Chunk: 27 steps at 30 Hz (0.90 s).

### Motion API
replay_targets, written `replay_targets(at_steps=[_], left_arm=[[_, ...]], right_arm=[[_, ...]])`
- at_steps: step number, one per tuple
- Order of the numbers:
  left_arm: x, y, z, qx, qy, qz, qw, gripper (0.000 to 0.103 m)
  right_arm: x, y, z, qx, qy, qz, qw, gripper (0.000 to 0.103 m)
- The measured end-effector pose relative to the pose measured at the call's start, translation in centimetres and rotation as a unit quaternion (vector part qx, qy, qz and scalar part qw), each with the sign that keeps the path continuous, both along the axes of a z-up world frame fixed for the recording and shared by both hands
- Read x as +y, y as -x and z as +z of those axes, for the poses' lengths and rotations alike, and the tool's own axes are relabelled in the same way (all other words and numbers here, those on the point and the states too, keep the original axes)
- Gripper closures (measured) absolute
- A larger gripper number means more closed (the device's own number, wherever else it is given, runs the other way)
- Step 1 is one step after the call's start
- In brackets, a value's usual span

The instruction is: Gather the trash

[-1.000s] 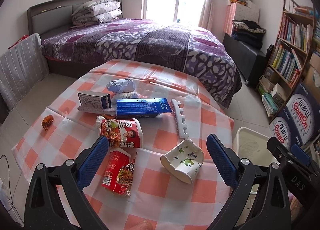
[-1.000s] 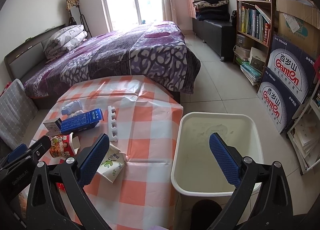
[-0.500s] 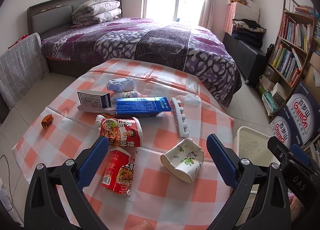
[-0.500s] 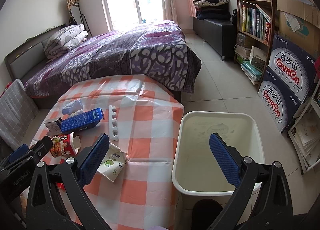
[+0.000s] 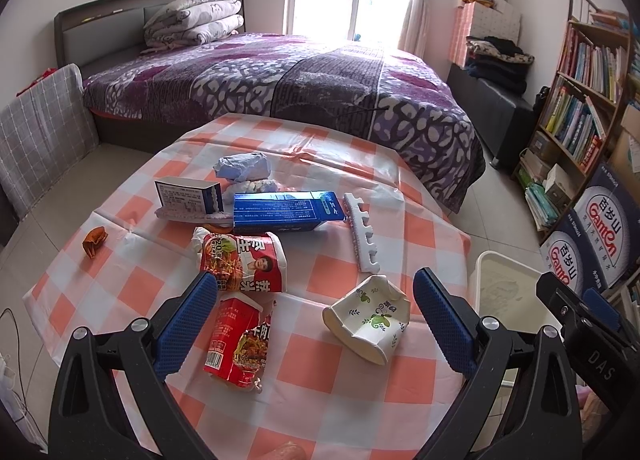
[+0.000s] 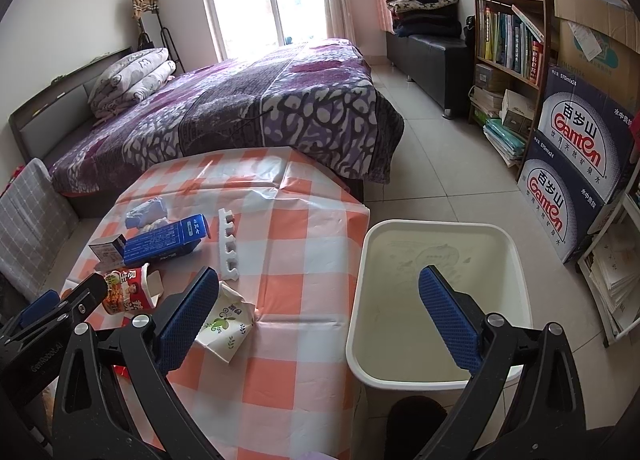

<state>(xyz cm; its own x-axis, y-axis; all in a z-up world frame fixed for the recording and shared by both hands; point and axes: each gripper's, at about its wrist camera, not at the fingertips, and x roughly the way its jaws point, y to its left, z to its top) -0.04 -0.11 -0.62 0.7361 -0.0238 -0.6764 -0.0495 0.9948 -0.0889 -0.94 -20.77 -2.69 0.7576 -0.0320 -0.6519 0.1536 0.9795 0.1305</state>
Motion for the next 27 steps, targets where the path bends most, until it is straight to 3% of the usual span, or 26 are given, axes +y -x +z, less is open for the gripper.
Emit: replay_targets(at_steps=[10,27], left_arm=[[0.4,0.2,-1.6,0.004,0.000,0.002,1.0000,0.007],[0.7,-0.3,-1.6,0.019,-0.002,0.009,0.9998,0.007]], right_arm=[[0.1,0.0,-0.1,0.002,-0.002,0.001,1.000,0.007],[0.4,0.0,-0.5,0.009,-0.006,-0.001,1.000,0.007]])
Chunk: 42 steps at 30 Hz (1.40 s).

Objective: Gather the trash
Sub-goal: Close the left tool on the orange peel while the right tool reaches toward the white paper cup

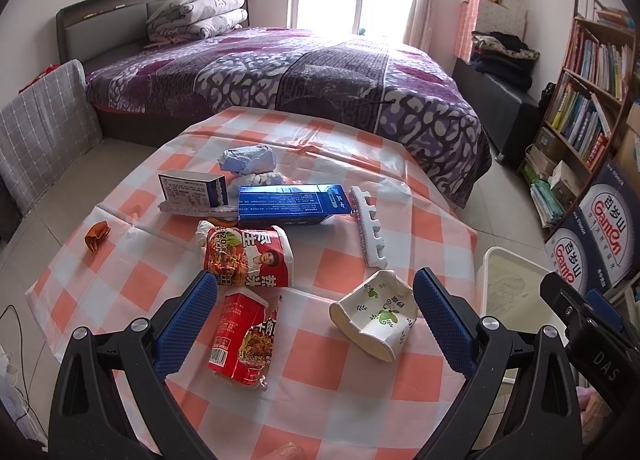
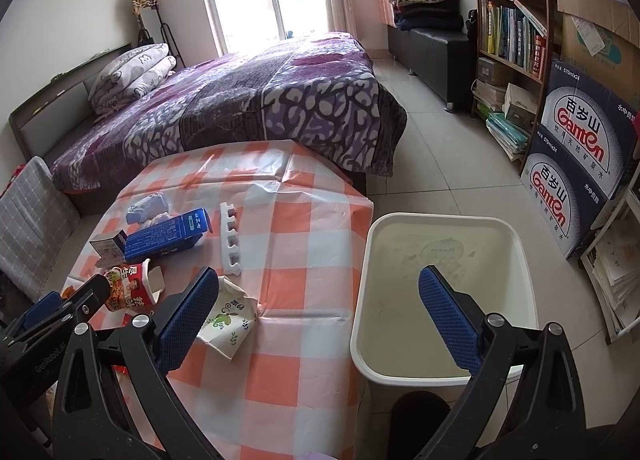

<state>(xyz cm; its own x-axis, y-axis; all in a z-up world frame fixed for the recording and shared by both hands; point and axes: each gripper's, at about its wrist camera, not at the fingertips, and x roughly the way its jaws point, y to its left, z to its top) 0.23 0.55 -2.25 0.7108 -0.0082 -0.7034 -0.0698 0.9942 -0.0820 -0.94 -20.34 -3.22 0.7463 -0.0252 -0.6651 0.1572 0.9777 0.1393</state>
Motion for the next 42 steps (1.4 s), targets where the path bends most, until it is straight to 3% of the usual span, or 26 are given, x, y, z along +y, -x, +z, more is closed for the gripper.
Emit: replay_targets(at_steps=[7,14,20,23,25,30,33,37,42], left_arm=[[2.0,-2.2,-1.4,0.075,-0.019,0.027,0.9966,0.007],[7.8,-4.7,-3.0,0.157,0.040,0.085,0.9830,0.008],[14.5,-7.5,-2.9,0.184,0.030,0.130,0.9739,0.007],[17.9,-9.6,-4.1,0.188,0.010,0.112,0.9756,0.007],[20.7,-10.6,-5.4,0.213,-0.022,0.141,0.9665,0.007],[27.5,-11.4,-7.8,0.238,-0.003,0.188,0.9529,0.007],[29.5,-11.8,-8.7,0.243,-0.019,0.192,0.9507,0.007],[31.0,-12.5,-10.4,0.253,-0.002,0.194,0.9480,0.008],[31.2,-13.6,-11.9,0.274,0.005,0.186,0.9436,0.026]], right_arm=[[1.4,0.3,-1.6,0.030,-0.007,0.007,0.999,0.007],[2.3,-1.0,-2.2,0.081,-0.011,0.021,0.996,0.007],[3.1,-1.4,-2.9,0.112,-0.005,0.036,0.993,0.007],[3.4,-1.9,-3.5,0.129,-0.006,0.038,0.991,0.007],[3.1,-2.5,-3.8,0.139,-0.010,0.040,0.989,0.007],[3.1,-3.6,-5.4,0.179,-0.042,0.035,0.982,0.007],[2.7,-4.2,-6.9,0.208,-0.076,0.023,0.975,0.007],[2.3,-4.7,-8.3,0.236,-0.112,0.005,0.965,0.007],[2.8,-5.0,-8.4,0.240,-0.111,0.004,0.964,0.007]])
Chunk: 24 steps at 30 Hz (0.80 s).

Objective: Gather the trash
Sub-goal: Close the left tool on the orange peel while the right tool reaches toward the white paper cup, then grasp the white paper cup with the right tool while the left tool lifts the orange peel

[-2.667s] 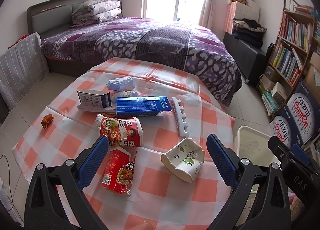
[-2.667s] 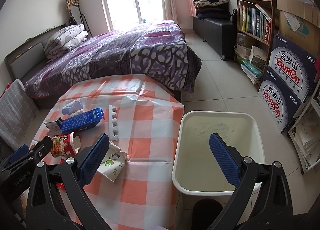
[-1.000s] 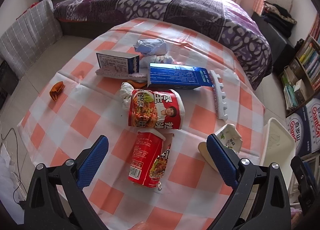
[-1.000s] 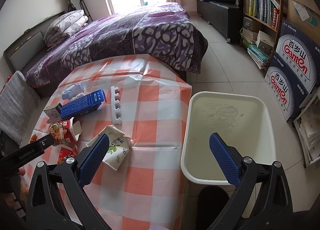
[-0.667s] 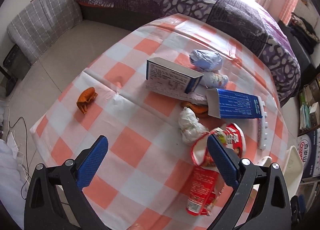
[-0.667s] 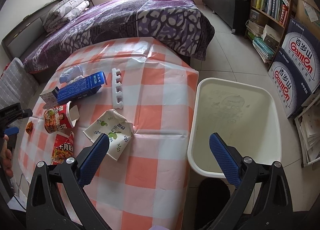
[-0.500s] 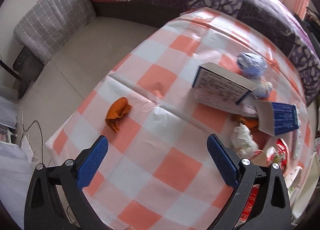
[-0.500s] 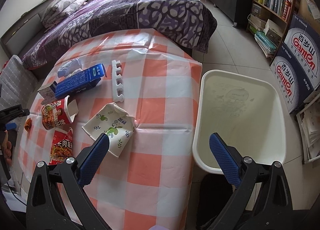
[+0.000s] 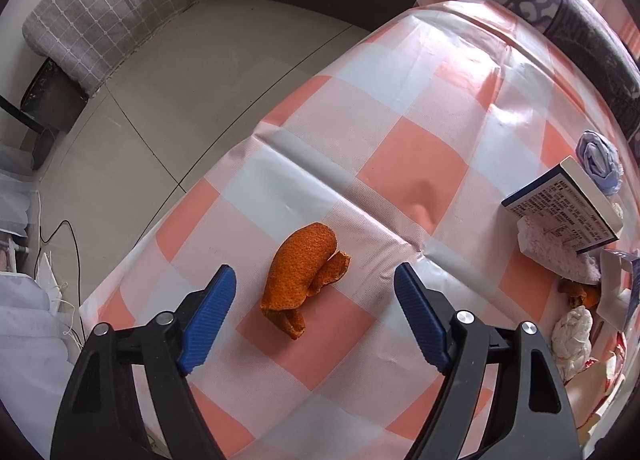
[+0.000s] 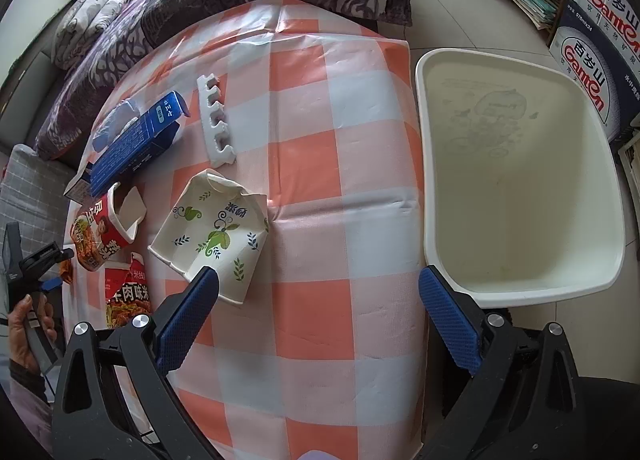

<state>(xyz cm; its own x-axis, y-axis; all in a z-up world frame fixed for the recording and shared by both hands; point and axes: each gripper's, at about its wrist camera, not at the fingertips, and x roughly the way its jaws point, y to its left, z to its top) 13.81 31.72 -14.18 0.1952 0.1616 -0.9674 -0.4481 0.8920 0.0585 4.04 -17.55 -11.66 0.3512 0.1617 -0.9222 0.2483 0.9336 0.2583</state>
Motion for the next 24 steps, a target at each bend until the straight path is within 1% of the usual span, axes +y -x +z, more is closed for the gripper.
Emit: replay_targets(at_steps=[2,4,5,7,8,9,10,14,17,21,24], left_arm=[[0.2,0.1,-0.4,0.002,0.004,0.003,1.0000,0.028],[0.6,0.1,-0.4,-0.005,0.020,0.010,0.9997,0.036],[0.8,0.1,-0.3,-0.009,0.023,0.013,0.9996,0.038],[0.8,0.1,-0.1,-0.014,0.023,0.011,0.9996,0.052],[0.8,0.0,-0.1,-0.016,0.022,0.008,0.9996,0.055],[0.8,0.0,0.0,-0.018,0.022,0.006,0.9996,0.062],[0.6,0.0,0.0,-0.020,0.021,0.004,0.9996,0.066],[0.2,0.0,0.5,-0.029,0.029,-0.001,0.9992,0.069],[-1.1,0.3,1.3,-0.045,0.034,-0.004,0.9984,0.073],[-2.6,0.1,3.9,-0.090,0.040,-0.010,0.9951,0.073],[-4.0,0.2,6.1,-0.125,0.044,-0.023,0.9908,0.073]], right_arm=[[0.0,-0.2,-0.3,0.004,-0.006,-0.003,1.000,0.007],[-0.1,-0.1,-0.5,0.009,-0.016,-0.008,1.000,0.007],[-0.2,-0.2,-0.6,0.011,-0.021,-0.012,1.000,0.007],[-0.3,-0.3,-0.7,0.011,-0.026,-0.019,0.999,0.007],[-0.3,-0.4,-0.7,0.010,-0.031,-0.024,0.999,0.007],[-0.4,-0.5,-0.7,0.009,-0.035,-0.028,0.999,0.007],[-0.5,-0.7,-0.7,0.007,-0.040,-0.034,0.999,0.007],[-0.7,-1.4,-1.3,0.010,-0.060,-0.063,0.996,0.007],[-0.3,-2.1,-2.0,0.020,-0.065,-0.075,0.995,0.007],[1.5,-2.8,-2.0,0.013,-0.055,-0.052,0.997,0.007],[2.6,-3.1,-2.8,0.027,-0.068,-0.045,0.996,0.007]])
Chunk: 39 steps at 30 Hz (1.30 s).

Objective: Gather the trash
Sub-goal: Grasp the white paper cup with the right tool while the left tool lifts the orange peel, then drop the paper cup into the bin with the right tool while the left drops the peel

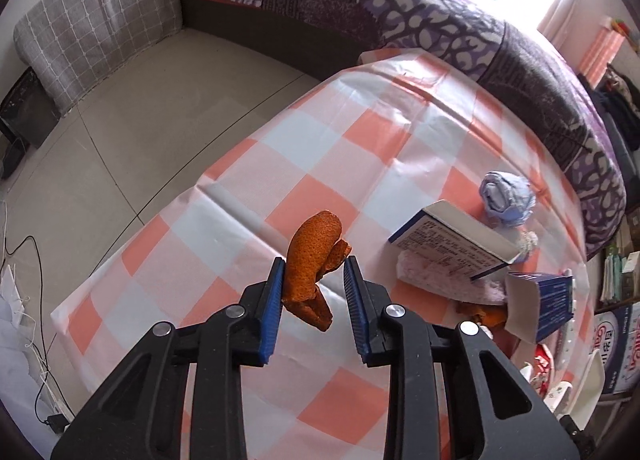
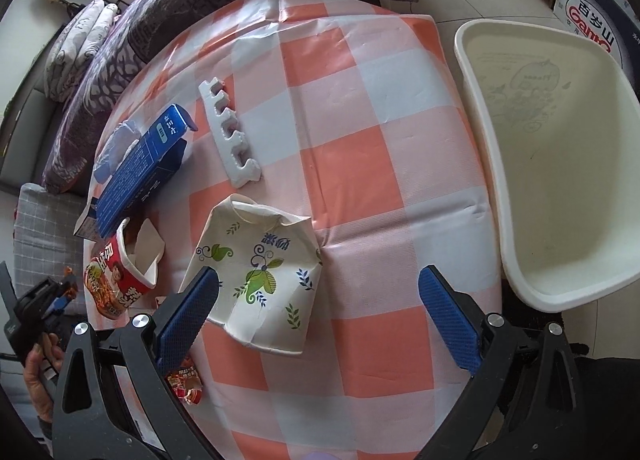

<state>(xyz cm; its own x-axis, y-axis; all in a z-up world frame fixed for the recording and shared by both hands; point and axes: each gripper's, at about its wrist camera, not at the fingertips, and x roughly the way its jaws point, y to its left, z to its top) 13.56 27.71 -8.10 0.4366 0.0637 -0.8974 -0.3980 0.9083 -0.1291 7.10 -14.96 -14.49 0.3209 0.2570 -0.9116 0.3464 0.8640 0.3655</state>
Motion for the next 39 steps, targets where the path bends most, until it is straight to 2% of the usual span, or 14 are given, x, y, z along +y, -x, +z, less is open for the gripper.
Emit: replay_targets(at_steps=[2,5,7,9,11,13,15,18,22,30,34,39], left_arm=[[-1.3,0.2,1.3,-0.020,0.005,-0.010,0.9997,0.073],[-3.4,0.7,2.6,-0.042,0.018,-0.029,0.9985,0.073],[-5.0,1.0,3.3,-0.051,0.022,-0.046,0.9974,0.073],[-6.8,1.4,3.9,-0.059,0.023,-0.064,0.9959,0.073],[-8.4,1.8,4.2,-0.066,0.024,-0.080,0.9943,0.073],[-9.8,2.2,4.7,-0.073,0.023,-0.095,0.9925,0.073],[-11.2,2.9,5.1,-0.081,0.020,-0.109,0.9906,0.073],[-13.1,3.7,5.6,-0.091,0.014,-0.125,0.9879,0.073],[-15.6,4.5,6.2,-0.102,0.005,-0.143,0.9844,0.073],[-20.4,6.0,6.4,-0.116,-0.004,-0.176,0.9774,0.073],[-22.8,6.6,6.1,-0.116,-0.013,-0.195,0.9739,0.073],[-26.0,7.4,5.5,-0.114,-0.010,-0.219,0.9690,0.073]], right_arm=[[0.2,-0.2,-0.8,0.013,-0.016,-0.009,1.000,0.006],[0.6,-0.4,-0.8,0.001,-0.019,-0.012,1.000,0.006],[1.2,-0.7,-0.5,-0.005,-0.014,0.001,1.000,0.022],[2.1,-0.8,-0.4,-0.014,-0.002,0.021,1.000,0.051],[2.8,-0.8,0.1,-0.022,0.012,0.034,0.999,0.068],[3.2,-0.5,0.8,-0.041,0.021,0.042,0.998,0.071],[3.5,-0.3,2.1,-0.070,0.026,0.052,0.996,0.082],[3.3,0.2,4.2,-0.108,0.043,0.055,0.992,0.086],[1.8,0.9,5.9,-0.144,0.067,0.049,0.986,0.087],[-3.8,3.7,9.0,-0.197,0.122,-0.035,0.972,0.087],[-7.5,4.7,10.1,-0.203,0.154,-0.085,0.963,0.087],[-11.3,5.6,10.5,-0.184,0.185,-0.137,0.956,0.085]])
